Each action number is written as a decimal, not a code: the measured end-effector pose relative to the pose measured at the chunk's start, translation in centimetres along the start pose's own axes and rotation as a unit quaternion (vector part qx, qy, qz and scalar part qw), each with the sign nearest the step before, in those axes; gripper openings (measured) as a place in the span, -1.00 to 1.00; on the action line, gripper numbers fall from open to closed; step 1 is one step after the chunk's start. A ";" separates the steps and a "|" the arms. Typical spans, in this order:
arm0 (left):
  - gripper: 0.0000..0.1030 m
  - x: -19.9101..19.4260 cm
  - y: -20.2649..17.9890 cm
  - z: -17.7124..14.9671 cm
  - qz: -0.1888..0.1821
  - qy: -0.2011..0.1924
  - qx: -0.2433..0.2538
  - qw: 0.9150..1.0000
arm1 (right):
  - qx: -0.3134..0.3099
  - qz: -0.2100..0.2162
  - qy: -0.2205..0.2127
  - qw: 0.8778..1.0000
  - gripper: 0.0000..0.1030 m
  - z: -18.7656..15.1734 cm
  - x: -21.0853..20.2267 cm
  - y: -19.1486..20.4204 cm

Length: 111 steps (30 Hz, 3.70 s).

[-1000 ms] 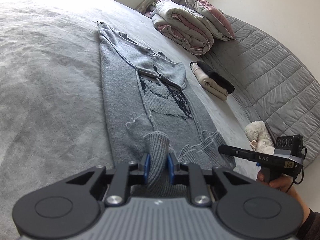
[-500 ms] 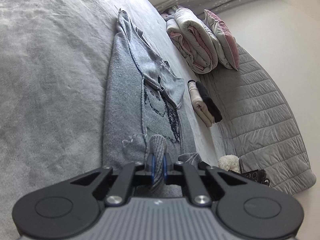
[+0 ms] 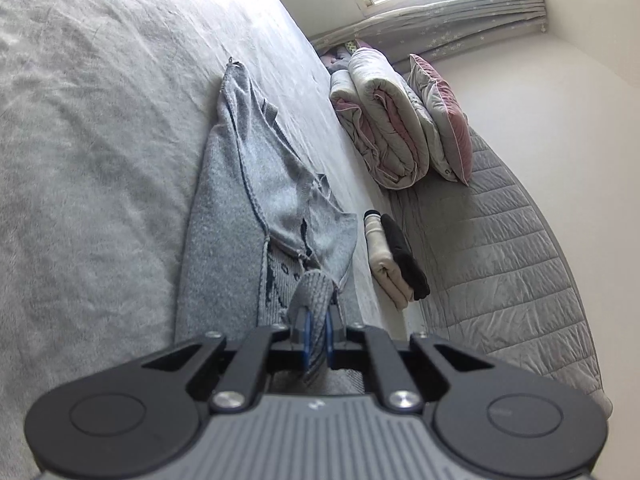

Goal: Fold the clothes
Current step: 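Lift the gripped hem with both tools and fold it toward the collar, then lower the hem onto the sweater body and open both tools, then press the folded hem flat with both open tools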

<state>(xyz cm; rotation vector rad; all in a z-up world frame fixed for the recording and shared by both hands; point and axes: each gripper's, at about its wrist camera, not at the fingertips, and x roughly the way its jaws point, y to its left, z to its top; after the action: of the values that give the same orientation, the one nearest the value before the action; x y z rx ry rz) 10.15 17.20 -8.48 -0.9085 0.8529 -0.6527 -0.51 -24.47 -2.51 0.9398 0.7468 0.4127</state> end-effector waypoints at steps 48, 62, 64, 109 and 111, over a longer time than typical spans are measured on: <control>0.25 4.9 -5.8 -1.9 0.150 -0.056 0.300 0.940 | -0.335 -0.157 -0.068 0.926 0.22 -3.3 5.0 6.2; 0.35 4.3 -5.2 -2.1 0.161 -0.036 0.278 0.946 | -0.319 -0.177 -0.042 0.930 0.25 -2.9 4.5 4.5; 0.37 3.8 -5.2 -2.0 0.162 -0.036 0.271 0.948 | -0.315 -0.177 -0.040 0.932 0.30 -2.8 4.1 4.5; 0.56 -2.5 0.0 -0.5 0.132 0.095 0.029 0.986 | 0.040 -0.073 0.104 0.991 0.52 -0.3 -2.5 -1.5; 0.56 -2.8 0.5 -0.4 0.121 0.102 0.014 0.987 | 0.042 -0.071 0.122 0.989 0.49 -0.3 -2.5 -1.6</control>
<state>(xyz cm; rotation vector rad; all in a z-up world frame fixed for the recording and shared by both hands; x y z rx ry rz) 8.48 19.45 -8.06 -0.7054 1.1155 -0.5509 -2.41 -26.70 -3.04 0.9183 1.0541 0.3764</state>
